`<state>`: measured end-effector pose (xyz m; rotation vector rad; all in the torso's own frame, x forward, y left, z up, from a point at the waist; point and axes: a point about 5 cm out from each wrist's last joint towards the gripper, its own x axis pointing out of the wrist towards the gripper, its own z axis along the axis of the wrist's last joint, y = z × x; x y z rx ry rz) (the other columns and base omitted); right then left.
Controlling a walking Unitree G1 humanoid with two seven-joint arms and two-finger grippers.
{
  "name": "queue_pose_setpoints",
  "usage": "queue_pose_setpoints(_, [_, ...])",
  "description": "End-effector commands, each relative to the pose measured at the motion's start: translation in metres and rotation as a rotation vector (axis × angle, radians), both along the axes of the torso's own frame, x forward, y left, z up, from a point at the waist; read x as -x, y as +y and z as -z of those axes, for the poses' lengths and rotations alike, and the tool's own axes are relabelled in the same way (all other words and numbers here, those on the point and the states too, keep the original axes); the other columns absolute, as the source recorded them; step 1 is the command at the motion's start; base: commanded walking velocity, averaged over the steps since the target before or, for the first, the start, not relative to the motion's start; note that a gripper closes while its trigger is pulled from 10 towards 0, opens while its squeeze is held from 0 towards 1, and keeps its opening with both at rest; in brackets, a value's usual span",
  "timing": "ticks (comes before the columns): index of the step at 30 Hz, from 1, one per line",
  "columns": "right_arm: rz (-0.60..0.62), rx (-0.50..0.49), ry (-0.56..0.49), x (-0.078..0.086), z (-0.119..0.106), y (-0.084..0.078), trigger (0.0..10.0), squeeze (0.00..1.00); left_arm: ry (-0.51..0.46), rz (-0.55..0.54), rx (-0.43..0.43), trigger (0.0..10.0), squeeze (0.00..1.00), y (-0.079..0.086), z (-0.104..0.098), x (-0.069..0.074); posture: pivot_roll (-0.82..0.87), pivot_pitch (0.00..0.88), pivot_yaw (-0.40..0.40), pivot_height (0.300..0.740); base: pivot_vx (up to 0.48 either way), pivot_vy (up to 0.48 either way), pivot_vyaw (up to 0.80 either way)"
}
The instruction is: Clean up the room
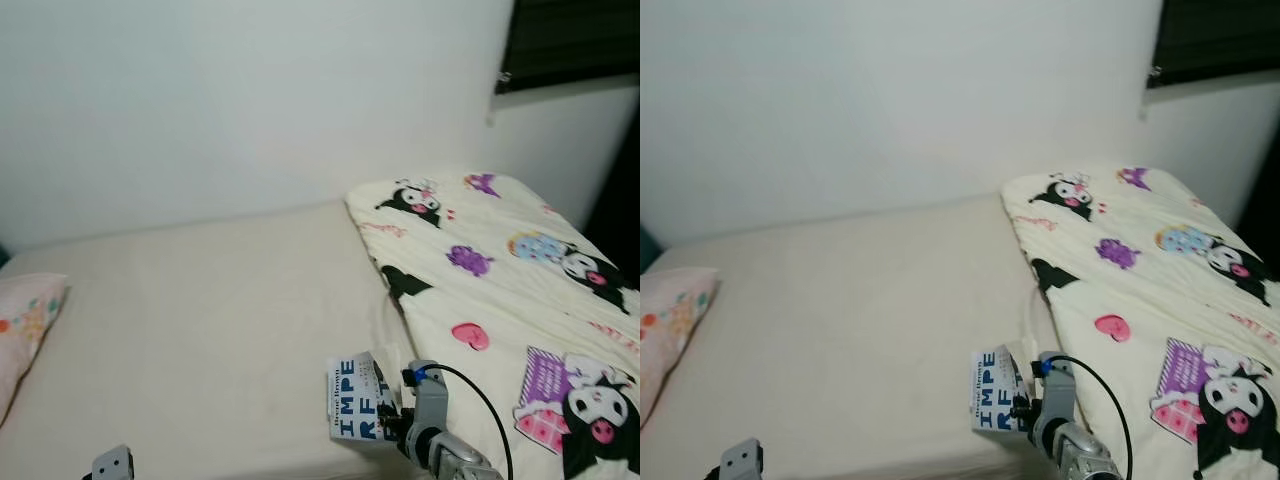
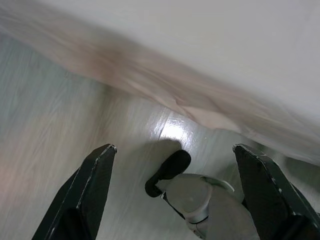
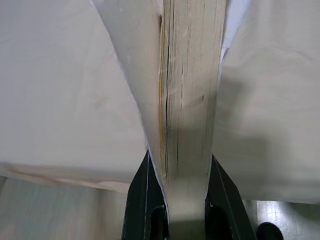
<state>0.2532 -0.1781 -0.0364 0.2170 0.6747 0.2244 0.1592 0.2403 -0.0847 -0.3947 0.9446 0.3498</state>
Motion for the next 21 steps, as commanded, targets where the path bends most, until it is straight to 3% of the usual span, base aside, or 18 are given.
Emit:
queue_pose_setpoints(1, [-0.018, -0.008, -0.031, -0.005, -0.004, 0.005, 10.0, 0.00, 0.008, 0.002, -0.013, 10.0, 0.00, 0.003, 0.000, 0.001, -0.07, 0.000, 0.052, 0.740, 0.000, 0.000, 0.74])
queue_pose_setpoints(12, [-0.038, -0.059, -0.100, -0.011, -0.012, 0.009, 10.0, 0.00, -0.004, 0.015, -0.012, 10.0, 0.00, 0.001, -0.001, -0.002, -0.08, 0.000, 0.065, 0.740, 0.000, 0.000, 0.75])
queue_pose_setpoints(21, [-0.106, -0.077, -0.153, -0.020, -0.020, 0.020, 10.0, 0.00, 0.025, 0.033, -0.028, 10.0, 0.00, 0.000, 0.000, -0.001, -0.08, 0.000, 0.072, 0.740, -0.427, 0.000, 0.75])
